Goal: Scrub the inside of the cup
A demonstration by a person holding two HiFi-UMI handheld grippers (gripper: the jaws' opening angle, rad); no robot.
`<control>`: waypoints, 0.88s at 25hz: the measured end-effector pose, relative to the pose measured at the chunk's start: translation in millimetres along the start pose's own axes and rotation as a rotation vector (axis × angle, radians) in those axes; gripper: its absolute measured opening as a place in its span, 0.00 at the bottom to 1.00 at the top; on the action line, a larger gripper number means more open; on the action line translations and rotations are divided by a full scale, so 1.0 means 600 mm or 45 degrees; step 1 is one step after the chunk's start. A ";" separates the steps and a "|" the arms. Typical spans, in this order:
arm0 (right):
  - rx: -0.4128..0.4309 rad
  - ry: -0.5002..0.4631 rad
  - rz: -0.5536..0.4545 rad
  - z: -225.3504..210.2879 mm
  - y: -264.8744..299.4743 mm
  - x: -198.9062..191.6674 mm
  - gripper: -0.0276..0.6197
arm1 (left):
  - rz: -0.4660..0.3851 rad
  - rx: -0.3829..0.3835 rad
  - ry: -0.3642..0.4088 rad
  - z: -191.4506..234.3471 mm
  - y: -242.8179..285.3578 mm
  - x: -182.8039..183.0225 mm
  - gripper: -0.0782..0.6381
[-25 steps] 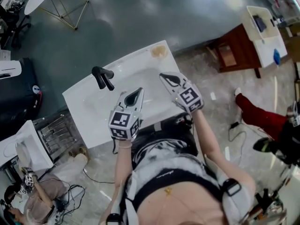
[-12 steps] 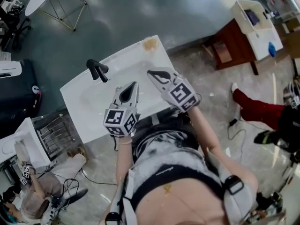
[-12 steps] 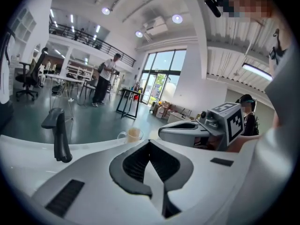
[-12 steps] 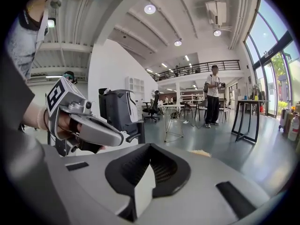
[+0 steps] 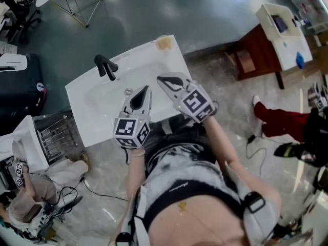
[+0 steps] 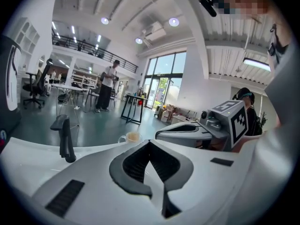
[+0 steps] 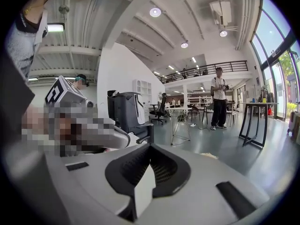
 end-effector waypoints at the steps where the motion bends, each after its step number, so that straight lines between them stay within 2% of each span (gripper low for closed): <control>1: 0.000 -0.002 -0.001 0.004 0.000 0.000 0.05 | -0.004 0.007 0.000 0.000 -0.004 -0.001 0.13; 11: -0.109 0.092 -0.036 0.050 0.015 0.011 0.05 | -0.069 0.017 0.045 0.030 -0.084 0.009 0.13; 18: -0.116 0.120 -0.038 0.160 0.048 0.039 0.05 | -0.087 0.056 0.065 0.079 -0.196 -0.013 0.13; 22: -0.109 0.157 -0.071 0.238 0.060 0.054 0.05 | -0.128 0.027 0.055 0.091 -0.258 -0.028 0.13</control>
Point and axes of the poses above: the fingertips, and each gripper's own axes: y forward along the fingers, z to its left, x out of its top, the point moved 6 cm from there along -y, backward along the fingers, and after that the axes turned 4 degrees about z, right-handed, at the moved point
